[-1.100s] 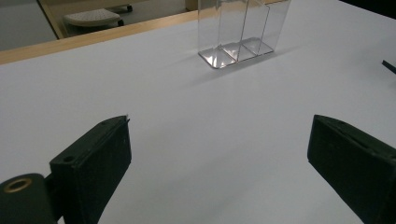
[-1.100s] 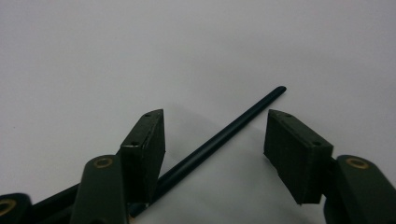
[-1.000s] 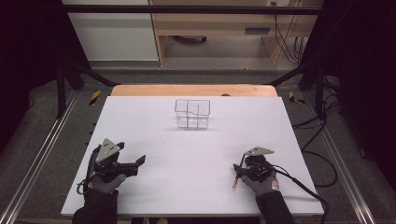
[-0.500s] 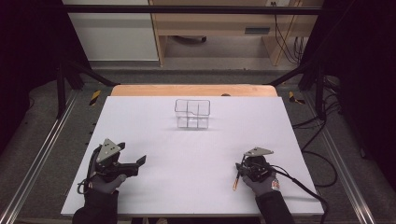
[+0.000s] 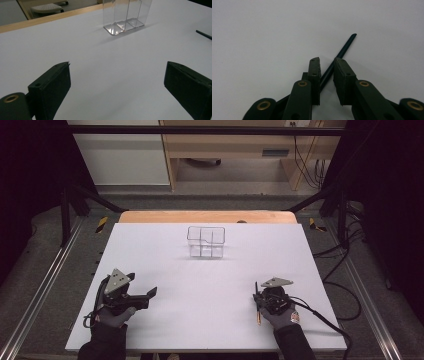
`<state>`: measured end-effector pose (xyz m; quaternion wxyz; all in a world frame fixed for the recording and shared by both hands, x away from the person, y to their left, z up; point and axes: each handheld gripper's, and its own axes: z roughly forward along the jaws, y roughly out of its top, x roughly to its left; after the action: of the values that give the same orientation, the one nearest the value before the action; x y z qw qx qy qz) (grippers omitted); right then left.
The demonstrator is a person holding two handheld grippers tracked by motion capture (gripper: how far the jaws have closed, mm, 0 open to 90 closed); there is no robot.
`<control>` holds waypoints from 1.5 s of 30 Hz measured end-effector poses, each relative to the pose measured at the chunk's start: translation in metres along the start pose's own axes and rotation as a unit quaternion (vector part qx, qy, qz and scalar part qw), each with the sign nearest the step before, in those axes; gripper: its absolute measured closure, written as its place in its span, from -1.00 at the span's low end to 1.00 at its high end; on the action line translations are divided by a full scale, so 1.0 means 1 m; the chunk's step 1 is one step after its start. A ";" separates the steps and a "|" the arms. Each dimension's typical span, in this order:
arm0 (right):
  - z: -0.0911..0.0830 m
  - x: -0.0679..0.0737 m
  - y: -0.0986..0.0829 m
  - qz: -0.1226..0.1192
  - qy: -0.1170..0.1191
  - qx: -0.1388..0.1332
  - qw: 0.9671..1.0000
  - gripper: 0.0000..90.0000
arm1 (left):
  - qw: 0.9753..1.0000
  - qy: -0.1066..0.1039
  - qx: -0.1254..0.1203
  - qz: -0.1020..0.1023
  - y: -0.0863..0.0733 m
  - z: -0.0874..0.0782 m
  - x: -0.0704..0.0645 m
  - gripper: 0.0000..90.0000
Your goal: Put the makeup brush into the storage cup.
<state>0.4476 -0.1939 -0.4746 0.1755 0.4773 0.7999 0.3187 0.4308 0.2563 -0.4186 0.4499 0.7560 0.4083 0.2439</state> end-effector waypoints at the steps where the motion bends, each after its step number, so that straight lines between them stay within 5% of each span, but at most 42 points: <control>1: 0.000 0.000 0.000 0.001 0.002 0.001 1.000 0.71 | 1.000 0.000 0.000 0.000 0.000 0.000 0.000 -0.86; 32: 0.001 -0.004 0.004 -0.015 0.018 0.005 1.000 0.86 | 1.000 -0.006 0.007 0.004 -0.001 0.003 -0.001 -0.86; 45: -0.011 -0.007 0.011 -0.021 0.010 0.009 1.000 0.47 | 1.000 -0.005 0.008 0.004 0.000 0.003 -0.001 -0.86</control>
<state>0.4519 -0.2000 -0.4588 0.1698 0.4583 0.8145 0.3126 0.4323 0.2542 -0.4204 0.4448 0.7626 0.4046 0.2386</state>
